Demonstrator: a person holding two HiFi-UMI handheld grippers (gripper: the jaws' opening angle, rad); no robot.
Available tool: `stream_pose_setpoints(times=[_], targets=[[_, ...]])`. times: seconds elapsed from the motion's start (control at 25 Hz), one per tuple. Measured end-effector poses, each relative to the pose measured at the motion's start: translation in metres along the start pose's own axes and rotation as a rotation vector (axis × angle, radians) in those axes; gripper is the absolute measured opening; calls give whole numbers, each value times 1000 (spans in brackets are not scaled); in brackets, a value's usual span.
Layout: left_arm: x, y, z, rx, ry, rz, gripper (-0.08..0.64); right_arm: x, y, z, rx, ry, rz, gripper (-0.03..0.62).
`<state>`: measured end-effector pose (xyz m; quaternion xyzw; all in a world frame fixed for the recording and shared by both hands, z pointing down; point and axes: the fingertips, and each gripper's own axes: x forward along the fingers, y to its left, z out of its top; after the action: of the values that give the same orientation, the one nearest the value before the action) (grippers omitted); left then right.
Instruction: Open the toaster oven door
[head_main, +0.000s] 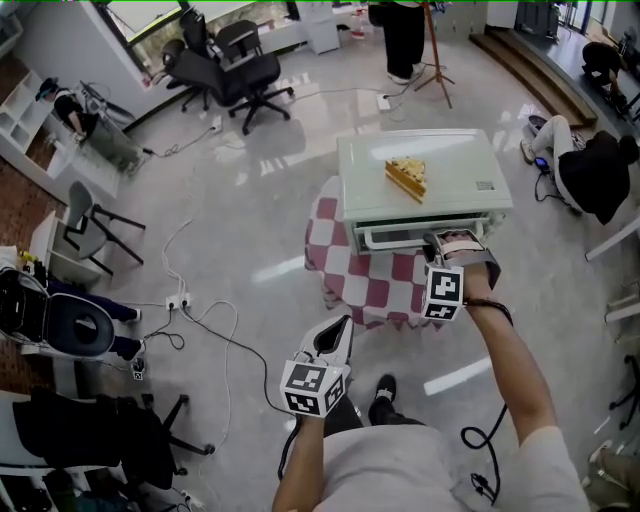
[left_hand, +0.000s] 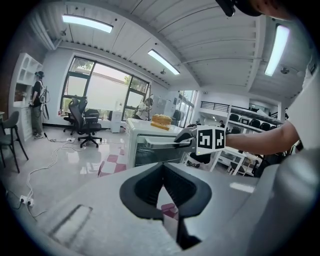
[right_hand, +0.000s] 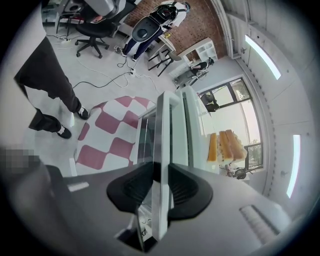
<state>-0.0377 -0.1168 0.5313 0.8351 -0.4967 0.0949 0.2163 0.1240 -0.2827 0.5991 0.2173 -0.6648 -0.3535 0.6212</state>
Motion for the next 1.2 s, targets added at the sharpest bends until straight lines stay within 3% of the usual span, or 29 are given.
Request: stream_pose_setpoints(times=[0.8, 0.92, 1.2], targets=[[-17, -7, -4, 21, -1, 1, 3, -17, 30, 3, -14, -10, 16, 95], [-18, -5, -7, 24, -1, 0, 3, -19, 39, 4, -18, -13, 34, 138], [-17, -9, -7, 37, -5, -12, 4, -23, 57, 5, -16, -15, 40, 147]])
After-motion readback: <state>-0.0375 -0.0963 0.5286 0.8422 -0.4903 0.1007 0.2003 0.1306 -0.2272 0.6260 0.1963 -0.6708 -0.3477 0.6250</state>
